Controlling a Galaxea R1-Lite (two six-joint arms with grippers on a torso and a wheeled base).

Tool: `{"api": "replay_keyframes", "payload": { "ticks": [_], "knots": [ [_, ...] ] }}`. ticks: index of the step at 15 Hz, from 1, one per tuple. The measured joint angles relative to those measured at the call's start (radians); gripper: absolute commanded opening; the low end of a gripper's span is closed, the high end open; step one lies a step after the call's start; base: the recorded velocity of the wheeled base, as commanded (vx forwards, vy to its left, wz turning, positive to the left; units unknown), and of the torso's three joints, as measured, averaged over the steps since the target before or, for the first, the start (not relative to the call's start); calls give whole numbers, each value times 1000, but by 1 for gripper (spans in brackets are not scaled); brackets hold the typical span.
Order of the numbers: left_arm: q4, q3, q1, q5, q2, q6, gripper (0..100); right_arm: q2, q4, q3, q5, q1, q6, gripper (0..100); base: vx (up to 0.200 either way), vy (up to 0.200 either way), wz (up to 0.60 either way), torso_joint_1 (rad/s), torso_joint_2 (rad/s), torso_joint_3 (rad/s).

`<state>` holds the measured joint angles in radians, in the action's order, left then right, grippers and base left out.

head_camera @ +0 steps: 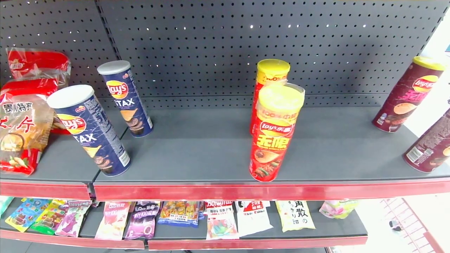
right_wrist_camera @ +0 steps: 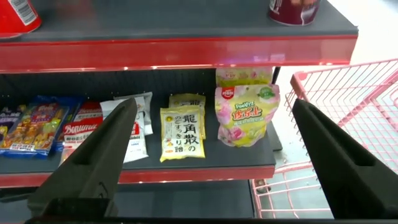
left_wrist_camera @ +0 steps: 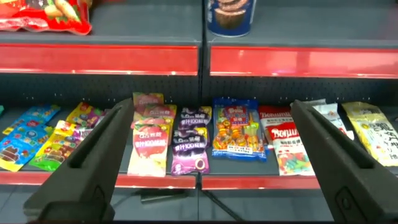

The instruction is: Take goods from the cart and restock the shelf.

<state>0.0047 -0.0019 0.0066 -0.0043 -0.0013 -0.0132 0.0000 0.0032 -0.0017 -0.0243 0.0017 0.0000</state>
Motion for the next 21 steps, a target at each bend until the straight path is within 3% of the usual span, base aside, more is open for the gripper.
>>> {"api": "replay_keyframes", "payload": {
  "ticks": [21],
  "knots": [
    [0,0,-3,0,0,0,100,0,-1,0,6,0,-5,100,0,0,0,0,0,0]
  ]
}}
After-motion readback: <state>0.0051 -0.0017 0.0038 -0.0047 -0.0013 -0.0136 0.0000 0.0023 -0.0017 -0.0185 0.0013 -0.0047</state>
